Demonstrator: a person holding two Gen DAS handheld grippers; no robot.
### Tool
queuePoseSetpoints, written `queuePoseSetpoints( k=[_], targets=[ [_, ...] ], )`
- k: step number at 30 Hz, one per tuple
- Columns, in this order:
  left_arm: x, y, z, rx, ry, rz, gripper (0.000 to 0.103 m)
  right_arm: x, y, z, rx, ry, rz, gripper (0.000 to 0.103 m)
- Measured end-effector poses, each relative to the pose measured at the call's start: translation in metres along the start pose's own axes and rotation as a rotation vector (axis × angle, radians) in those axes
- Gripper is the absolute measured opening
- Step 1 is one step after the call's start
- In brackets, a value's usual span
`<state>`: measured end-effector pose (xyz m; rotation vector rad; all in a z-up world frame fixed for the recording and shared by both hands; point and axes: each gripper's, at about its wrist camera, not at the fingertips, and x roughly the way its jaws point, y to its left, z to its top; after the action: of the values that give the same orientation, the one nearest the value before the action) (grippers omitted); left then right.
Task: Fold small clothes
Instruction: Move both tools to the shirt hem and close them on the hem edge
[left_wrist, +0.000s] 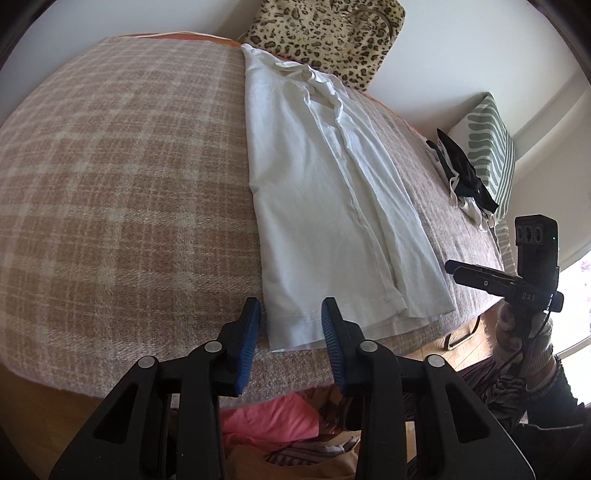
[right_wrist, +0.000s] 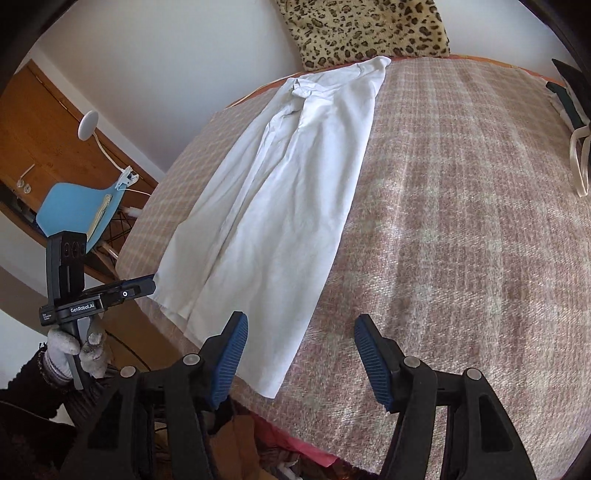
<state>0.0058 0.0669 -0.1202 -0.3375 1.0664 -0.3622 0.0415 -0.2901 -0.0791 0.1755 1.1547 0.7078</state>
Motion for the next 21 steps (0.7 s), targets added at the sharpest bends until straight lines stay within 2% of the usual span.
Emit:
queuePoseSetpoints(
  k=[1,7,10,14,15,16,18,19,21],
  targets=[
    [0.001,-0.001,0.000,0.012,0.002,0.003,0.004,0.003,0.000,-0.002,0.001,0.005,0.006,0.063],
    [-0.016,0.002,-0.002,0.031,-0.054,0.014,0.004,0.002,0.006,-0.009,-0.025,-0.009,0.005,0.063],
    [-0.009,0.009,-0.006,-0.001,-0.020,-0.018,0.004,0.003,0.012,-0.014,-0.039,-0.011,0.007,0.063],
    [-0.009,0.009,-0.006,0.008,-0.020,0.012,0.005,0.002,0.013,-0.017,-0.042,0.000,0.038,0.059],
    [-0.010,0.009,-0.004,0.004,-0.025,0.020,0.010,0.003,0.013,-0.018,-0.042,0.006,0.052,0.058],
    [-0.012,0.010,-0.003,-0.005,-0.033,0.024,0.021,0.003,0.013,-0.020,-0.038,0.007,0.065,0.058],
    [-0.015,0.012,0.000,-0.022,-0.044,0.003,0.035,0.005,0.013,-0.022,-0.026,0.013,0.098,0.054],
    [-0.013,0.012,0.001,-0.023,-0.043,0.002,0.035,0.007,0.012,-0.023,-0.016,0.021,0.120,0.048],
    [-0.005,0.012,0.003,-0.022,-0.017,0.004,0.033,0.013,0.013,-0.027,0.006,0.027,0.157,0.044]
  ],
)
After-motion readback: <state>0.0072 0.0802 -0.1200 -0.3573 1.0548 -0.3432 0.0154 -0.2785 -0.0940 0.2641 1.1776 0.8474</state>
